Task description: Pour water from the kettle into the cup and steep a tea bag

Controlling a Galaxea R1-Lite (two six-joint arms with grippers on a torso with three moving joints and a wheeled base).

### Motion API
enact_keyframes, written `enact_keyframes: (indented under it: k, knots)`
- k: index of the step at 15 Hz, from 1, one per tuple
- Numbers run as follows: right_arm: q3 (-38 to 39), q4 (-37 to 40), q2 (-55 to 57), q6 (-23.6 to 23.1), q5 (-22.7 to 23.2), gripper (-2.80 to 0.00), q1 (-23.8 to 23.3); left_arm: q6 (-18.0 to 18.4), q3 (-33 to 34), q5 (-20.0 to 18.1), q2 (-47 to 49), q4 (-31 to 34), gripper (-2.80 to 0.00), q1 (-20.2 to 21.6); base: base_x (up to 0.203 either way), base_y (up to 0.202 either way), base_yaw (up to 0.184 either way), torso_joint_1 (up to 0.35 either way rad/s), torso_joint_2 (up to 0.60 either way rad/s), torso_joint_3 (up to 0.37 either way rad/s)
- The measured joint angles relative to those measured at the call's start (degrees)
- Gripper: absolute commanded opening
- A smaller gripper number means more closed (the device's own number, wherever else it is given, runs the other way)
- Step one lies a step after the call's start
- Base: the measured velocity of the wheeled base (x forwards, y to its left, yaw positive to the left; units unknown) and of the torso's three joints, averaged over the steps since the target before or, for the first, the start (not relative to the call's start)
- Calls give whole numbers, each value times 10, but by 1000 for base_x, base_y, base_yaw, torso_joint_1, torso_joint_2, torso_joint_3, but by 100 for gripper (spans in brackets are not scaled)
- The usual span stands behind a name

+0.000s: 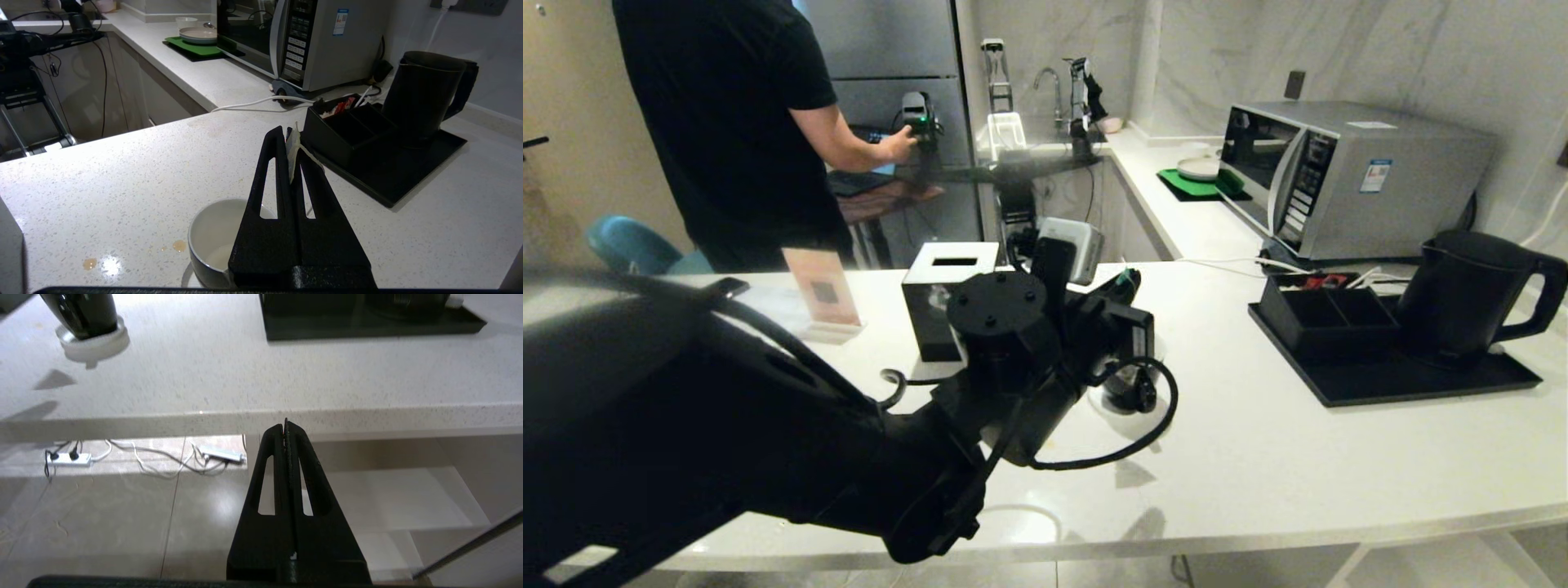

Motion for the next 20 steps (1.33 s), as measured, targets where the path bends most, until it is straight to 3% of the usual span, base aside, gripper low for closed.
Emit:
enact_keyframes:
  k: [10,15,20]
  knots:
    - [0,-2,-14,1,0,-280,0,-1,-11,13,7,-4,-280,14,0,0,0,0,0,0]
    - [0,-2,-15,1,0,-280,0,-2,-12,12,23,-48,-280,17,0,0,0,0,0,0]
    - [0,-2,-15,1,-1,-280,0,5,-60,13,38,-25,-280,19,0,0,0,0,0,0]
